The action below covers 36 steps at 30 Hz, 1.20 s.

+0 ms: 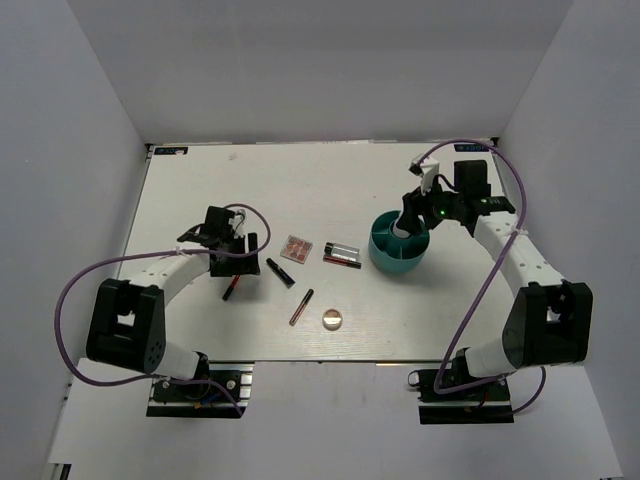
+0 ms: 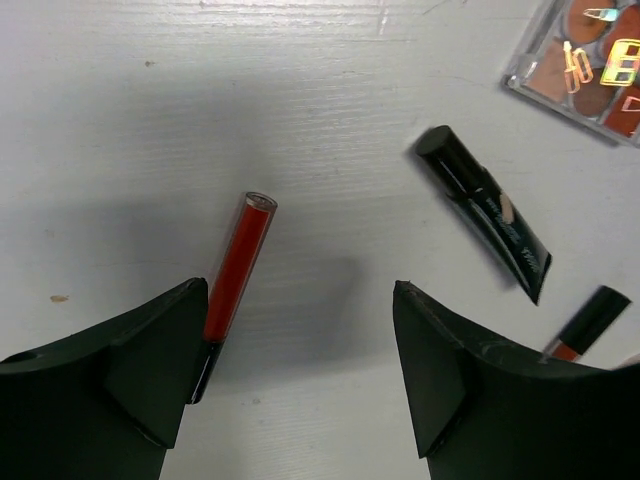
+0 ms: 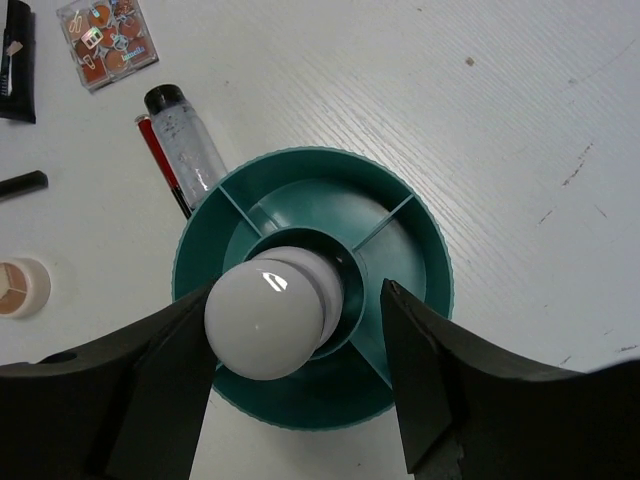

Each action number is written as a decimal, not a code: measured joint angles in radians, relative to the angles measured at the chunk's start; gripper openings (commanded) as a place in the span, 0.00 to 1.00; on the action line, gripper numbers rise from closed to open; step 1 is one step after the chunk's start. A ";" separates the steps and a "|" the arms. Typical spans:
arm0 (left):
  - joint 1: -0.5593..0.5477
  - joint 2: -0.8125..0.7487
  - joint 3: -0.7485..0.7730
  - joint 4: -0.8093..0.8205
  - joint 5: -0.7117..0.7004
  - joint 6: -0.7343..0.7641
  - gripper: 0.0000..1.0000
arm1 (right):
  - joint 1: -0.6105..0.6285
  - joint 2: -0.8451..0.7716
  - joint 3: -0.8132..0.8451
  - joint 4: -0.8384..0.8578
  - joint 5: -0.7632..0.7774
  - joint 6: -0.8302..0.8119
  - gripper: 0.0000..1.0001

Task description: Organize the makeup

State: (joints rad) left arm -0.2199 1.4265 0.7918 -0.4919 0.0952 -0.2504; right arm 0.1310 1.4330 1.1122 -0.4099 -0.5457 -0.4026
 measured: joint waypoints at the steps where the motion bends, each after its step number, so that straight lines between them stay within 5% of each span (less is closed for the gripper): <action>1: -0.007 0.001 0.000 0.001 -0.019 0.004 0.84 | 0.000 -0.003 0.000 0.000 0.000 0.000 0.69; 8: -0.037 0.065 0.020 -0.007 -0.172 0.037 0.75 | 0.000 -0.074 0.000 0.001 0.005 -0.013 0.70; 22: -0.042 0.171 0.087 -0.007 -0.282 0.076 0.25 | -0.014 -0.182 -0.024 0.017 0.015 -0.015 0.71; 26: -0.042 0.172 0.087 -0.008 -0.291 0.080 0.04 | -0.021 -0.186 -0.028 0.018 0.018 -0.005 0.83; 36: -0.051 0.091 0.222 -0.068 -0.151 0.048 0.00 | -0.029 -0.243 -0.049 0.027 0.014 0.003 0.79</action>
State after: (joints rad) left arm -0.2707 1.5177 1.0138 -0.5594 -0.0559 -0.2024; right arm 0.1020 1.1896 1.0630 -0.3832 -0.5312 -0.3992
